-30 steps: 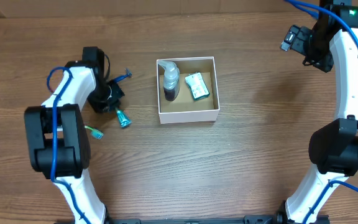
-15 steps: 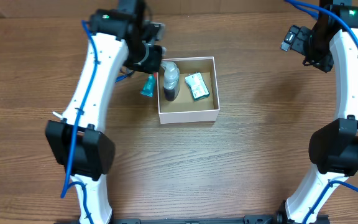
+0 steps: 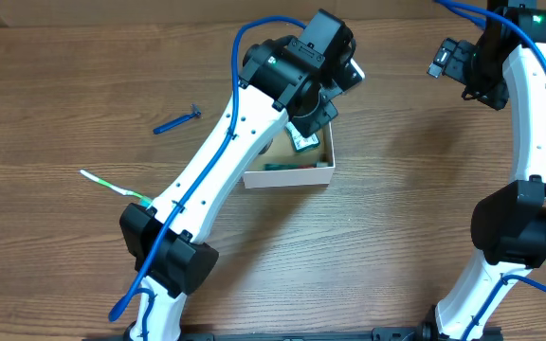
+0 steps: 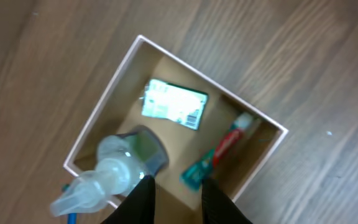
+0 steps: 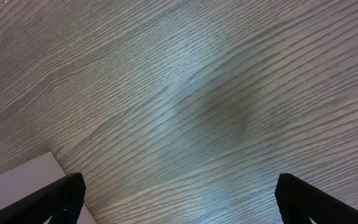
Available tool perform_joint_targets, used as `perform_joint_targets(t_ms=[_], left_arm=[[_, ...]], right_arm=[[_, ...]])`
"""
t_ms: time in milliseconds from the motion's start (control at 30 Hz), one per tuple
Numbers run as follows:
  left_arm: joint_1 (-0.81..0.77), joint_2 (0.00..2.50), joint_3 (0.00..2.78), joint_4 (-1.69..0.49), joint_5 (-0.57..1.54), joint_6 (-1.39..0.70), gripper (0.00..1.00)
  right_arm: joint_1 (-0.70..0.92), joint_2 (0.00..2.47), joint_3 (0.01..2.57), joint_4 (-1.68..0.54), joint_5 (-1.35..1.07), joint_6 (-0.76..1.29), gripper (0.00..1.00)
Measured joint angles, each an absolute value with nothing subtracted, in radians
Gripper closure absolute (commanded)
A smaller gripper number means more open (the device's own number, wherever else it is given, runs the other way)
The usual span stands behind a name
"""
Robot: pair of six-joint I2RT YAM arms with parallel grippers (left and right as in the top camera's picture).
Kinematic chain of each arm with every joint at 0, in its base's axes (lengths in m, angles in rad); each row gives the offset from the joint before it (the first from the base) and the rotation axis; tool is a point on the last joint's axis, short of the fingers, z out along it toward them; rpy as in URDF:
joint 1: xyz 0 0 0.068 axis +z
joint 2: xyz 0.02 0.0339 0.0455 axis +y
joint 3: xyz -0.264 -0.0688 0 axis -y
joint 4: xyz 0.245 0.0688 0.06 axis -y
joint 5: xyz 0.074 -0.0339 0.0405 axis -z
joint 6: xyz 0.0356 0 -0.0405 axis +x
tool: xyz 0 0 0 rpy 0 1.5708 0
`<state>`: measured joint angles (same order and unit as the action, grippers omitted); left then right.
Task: Pack container
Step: 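Lower the toothpaste tube into the box front with left gripper, then move left gripper to the blue razor and grasp it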
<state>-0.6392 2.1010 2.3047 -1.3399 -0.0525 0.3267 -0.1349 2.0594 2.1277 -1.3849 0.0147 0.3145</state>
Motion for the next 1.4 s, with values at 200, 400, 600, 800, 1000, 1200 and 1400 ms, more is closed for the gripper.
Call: perform_joint_targets(t_ms=[200, 400, 600, 800, 1000, 1200, 1400], left_arm=[[-0.628, 2.101, 2.305, -1.425, -0.080, 0.319, 0.79], [-0.511, 2.101, 2.305, -1.527, -0.080, 0.025, 0.16], [-0.265, 2.101, 2.305, -1.578, -0.040, -0.141, 0.14], [-0.084, 2.101, 2.305, -1.578, 0.013, -0.283, 0.09], [-0.066, 2.101, 2.299, -1.440, 0.020, -0.226, 0.00], [-0.059, 2.122, 2.116, -1.215, -0.044, 0.100, 0.00], [-0.057, 2.264, 2.046, -1.094, -0.028, 0.364, 0.02]], right_arm=[[-0.135, 2.059, 2.128, -1.385, 0.015, 0.314, 0.00], [-0.135, 2.059, 2.128, -1.385, 0.015, 0.315, 0.00], [-0.135, 2.059, 2.128, -1.385, 0.015, 0.314, 0.00], [-0.135, 2.059, 2.128, -1.385, 0.015, 0.315, 0.00], [-0.135, 2.059, 2.128, -1.385, 0.015, 0.314, 0.00], [-0.135, 2.059, 2.128, -1.386, 0.015, 0.315, 0.00], [-0.135, 2.059, 2.128, -1.385, 0.015, 0.314, 0.00]])
